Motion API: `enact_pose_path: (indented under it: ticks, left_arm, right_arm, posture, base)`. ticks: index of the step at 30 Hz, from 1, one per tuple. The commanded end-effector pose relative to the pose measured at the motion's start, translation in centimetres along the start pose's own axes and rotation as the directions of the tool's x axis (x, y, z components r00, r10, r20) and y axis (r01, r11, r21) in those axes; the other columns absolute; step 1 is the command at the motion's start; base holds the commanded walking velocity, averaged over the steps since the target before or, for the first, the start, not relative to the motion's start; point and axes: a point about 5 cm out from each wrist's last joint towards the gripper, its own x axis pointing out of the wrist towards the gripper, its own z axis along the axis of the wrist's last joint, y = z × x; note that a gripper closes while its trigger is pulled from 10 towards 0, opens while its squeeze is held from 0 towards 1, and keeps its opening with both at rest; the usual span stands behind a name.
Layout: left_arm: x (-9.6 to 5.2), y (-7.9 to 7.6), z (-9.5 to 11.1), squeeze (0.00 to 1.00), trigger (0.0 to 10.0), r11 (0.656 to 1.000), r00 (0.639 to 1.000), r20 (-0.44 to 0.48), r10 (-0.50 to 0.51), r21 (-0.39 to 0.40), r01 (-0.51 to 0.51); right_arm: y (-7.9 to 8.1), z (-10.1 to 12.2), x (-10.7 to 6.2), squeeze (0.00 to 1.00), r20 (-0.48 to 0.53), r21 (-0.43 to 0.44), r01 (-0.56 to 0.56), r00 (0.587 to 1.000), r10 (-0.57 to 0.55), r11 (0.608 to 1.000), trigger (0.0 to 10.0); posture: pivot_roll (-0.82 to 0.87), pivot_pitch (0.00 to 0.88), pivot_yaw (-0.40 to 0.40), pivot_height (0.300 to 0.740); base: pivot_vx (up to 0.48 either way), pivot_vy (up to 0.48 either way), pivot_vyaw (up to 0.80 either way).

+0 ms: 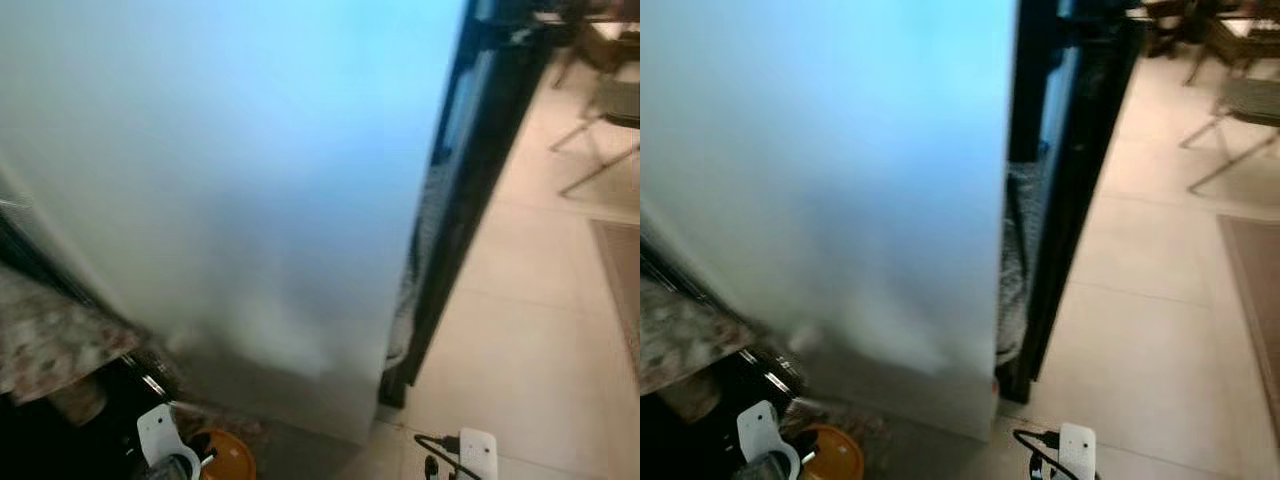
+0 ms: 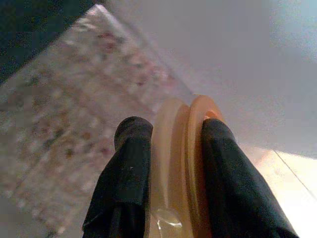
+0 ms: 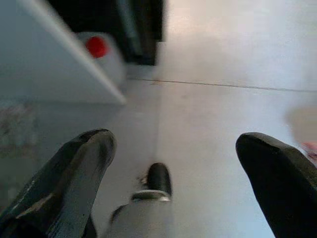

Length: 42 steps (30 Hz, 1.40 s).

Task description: Restocking fridge

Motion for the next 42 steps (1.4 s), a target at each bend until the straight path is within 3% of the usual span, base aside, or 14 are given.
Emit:
enact_pose_path:
  ticks: [1,16,22,30,38,40,42]
  left_arm:
    - [0.0,0.2,-0.2,0.00,10.0,1.000,1.000,-0.014,0.006,0.017,-0.006]
    - [-0.1,0.3,-0.9,0.00,10.0,1.000,0.999,-0.041,0.009,0.025,-0.008]
    - [-0.1,0.4,-0.9,0.00,10.0,1.000,0.999,-0.038,0.013,-0.010,-0.013]
    - [-0.1,0.2,-0.7,0.00,10.0,1.000,0.999,-0.034,0.007,0.000,-0.007]
    - [-0.1,0.3,-0.6,0.00,10.0,1.000,0.999,-0.029,0.014,-0.006,-0.014]
    - [-0.1,0.4,-0.4,0.00,10.0,1.000,1.000,-0.020,0.020,-0.017,-0.020]
    - [-0.1,0.5,-0.4,0.00,10.0,1.000,1.000,-0.018,0.021,-0.019,-0.021]
  right_arm:
    - [0.1,-0.4,-0.1,0.00,-0.016,0.014,0.003,1.000,-0.003,1.000,10.0]
    - [-0.1,-0.6,-0.1,0.00,-0.024,-0.020,-0.007,1.000,0.006,1.000,10.0]
    - [-0.1,-0.6,-0.1,0.00,-0.023,-0.018,-0.007,1.000,0.006,1.000,10.0]
    - [-0.1,-0.6,-0.1,0.00,-0.020,-0.023,-0.003,1.000,0.003,1.000,10.0]
    - [-1.0,1.6,0.2,0.00,0.087,-0.028,0.065,0.994,-0.063,0.997,10.0]
    - [-1.3,5.1,0.4,0.00,0.259,0.011,0.092,0.962,-0.091,0.996,10.0]
    - [-1.3,6.3,0.3,0.00,0.316,-0.001,0.086,0.945,-0.081,0.996,10.0]
  posture:
    - [-0.04,0.000,0.082,0.740]
    - [-0.04,0.000,0.074,0.740]
    - [-0.04,0.000,0.072,0.740]
    - [-0.03,0.000,0.072,0.740]
    - [-0.03,0.000,0.071,0.740]
    - [-0.04,0.000,0.072,0.740]
    - [-0.04,0.000,0.073,0.740]
  base:
    - [0.000,0.000,-0.77]
    - [0.000,0.000,-0.78]
    - [0.000,0.000,-0.77]
    - [0.000,0.000,0.00]
    - [0.000,0.000,0.00]
    - [0.000,0.000,0.00]
    - [0.000,0.000,0.00]
